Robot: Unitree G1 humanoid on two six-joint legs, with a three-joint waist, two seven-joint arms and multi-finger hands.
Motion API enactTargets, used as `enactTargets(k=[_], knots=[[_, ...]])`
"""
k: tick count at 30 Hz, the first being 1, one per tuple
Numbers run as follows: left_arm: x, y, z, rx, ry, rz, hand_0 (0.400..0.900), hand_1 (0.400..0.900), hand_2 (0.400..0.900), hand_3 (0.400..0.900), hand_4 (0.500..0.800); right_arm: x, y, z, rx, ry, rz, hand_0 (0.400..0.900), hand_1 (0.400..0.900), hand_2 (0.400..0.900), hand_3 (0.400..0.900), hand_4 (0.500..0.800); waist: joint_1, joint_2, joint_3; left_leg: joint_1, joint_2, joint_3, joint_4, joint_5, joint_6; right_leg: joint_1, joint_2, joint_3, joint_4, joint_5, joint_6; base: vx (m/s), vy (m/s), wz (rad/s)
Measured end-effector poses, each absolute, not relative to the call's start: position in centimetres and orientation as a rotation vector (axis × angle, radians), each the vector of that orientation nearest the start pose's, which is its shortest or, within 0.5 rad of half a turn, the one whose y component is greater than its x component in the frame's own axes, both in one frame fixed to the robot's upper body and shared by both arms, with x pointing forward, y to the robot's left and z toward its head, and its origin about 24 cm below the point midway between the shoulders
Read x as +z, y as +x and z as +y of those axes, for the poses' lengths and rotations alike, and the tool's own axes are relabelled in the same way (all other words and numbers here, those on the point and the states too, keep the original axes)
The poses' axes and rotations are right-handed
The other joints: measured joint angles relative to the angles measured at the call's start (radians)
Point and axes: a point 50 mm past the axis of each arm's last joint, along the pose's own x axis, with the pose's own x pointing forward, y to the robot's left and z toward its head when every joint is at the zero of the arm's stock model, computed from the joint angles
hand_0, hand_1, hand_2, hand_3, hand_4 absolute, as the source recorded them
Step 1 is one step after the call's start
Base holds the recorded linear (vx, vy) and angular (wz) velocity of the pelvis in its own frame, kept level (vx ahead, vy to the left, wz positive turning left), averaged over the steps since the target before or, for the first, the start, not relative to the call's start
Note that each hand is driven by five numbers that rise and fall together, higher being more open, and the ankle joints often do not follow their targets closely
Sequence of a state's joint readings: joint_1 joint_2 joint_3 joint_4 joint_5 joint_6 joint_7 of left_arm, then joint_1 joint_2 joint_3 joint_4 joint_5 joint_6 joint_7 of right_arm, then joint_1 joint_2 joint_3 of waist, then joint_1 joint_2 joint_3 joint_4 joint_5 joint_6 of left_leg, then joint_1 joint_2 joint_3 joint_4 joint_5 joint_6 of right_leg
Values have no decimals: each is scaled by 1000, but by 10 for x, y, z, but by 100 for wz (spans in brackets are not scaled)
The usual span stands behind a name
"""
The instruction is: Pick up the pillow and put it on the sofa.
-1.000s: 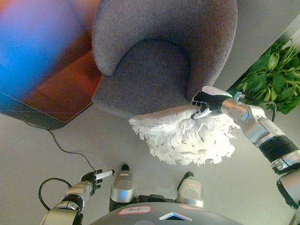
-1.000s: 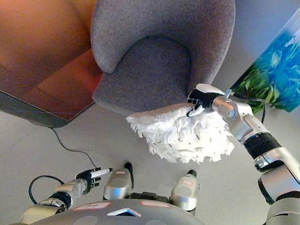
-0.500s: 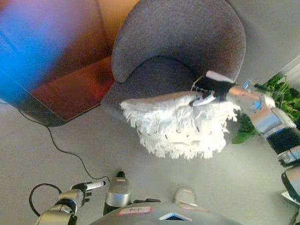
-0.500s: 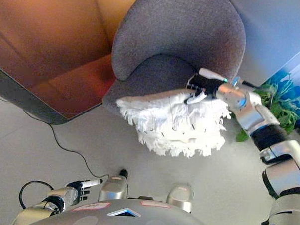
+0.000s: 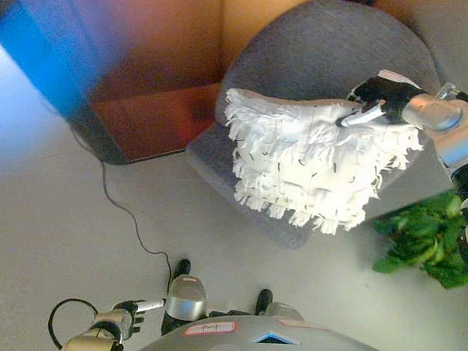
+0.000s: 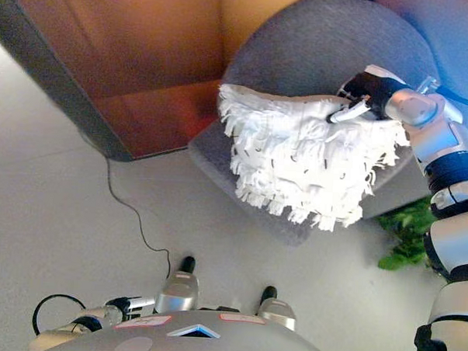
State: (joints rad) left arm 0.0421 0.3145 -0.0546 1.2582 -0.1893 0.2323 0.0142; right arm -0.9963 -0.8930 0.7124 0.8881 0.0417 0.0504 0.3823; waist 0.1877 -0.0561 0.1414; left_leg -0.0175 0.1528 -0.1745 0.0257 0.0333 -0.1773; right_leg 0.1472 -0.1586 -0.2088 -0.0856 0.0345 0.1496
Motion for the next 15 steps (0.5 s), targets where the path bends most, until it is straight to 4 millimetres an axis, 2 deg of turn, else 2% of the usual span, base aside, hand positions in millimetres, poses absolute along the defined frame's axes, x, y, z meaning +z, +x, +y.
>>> enactTargets(k=[5, 6, 7, 8, 12, 15], knots=[[-160, 30, 274, 318, 130, 1500, 900, 900, 900, 900, 800, 175, 378, -307, 148, -1050, 438, 400, 400, 400, 400, 500, 49, 25, 15, -15, -2, -32, 4, 4, -4, 12, 4, -32, 3, -12, -1, 9, -121, 28], [-160, 31, 274, 316, 130, 1496, 900, 900, 900, 900, 800, 179, 378, -311, 129, -1038, 448, 400, 400, 400, 400, 500, 47, 36, 21, -29, -2, -43, 10, 7, -6, 6, 7, -45, 10, -16, -3, -54, -119, 30], [-160, 33, 274, 313, 131, 1481, 900, 900, 900, 900, 800, 184, 378, -315, 100, -1030, 456, 673, 673, 673, 673, 664, 45, 51, 31, -45, 0, -52, 13, 14, -7, -3, 10, -56, 23, -26, -3, -64, -131, 35], [-160, 35, 274, 310, 131, 1470, 900, 900, 900, 900, 800, 188, 378, -319, 70, -1022, 465, 900, 900, 900, 900, 800, 48, 65, 35, -59, 2, -58, 14, 20, -7, -17, 12, -63, 39, -33, -6, -72, -115, 31], [-158, 41, 275, 304, 143, 1429, 900, 900, 900, 900, 800, 199, 369, -350, -164, -956, 547, 900, 900, 900, 900, 800, 65, 113, 53, -109, 3, -93, 11, 43, -9, -84, 14, -69, 131, -79, -14, -113, -114, 27], [-158, 43, 275, 289, 154, 1417, 900, 900, 900, 900, 800, 216, 359, -370, -313, -916, 591, 900, 900, 900, 900, 800, 64, 132, 64, -145, 6, -95, -5, 73, -8, -144, 11, -69, 201, -113, -19, -71, -29, 17]])
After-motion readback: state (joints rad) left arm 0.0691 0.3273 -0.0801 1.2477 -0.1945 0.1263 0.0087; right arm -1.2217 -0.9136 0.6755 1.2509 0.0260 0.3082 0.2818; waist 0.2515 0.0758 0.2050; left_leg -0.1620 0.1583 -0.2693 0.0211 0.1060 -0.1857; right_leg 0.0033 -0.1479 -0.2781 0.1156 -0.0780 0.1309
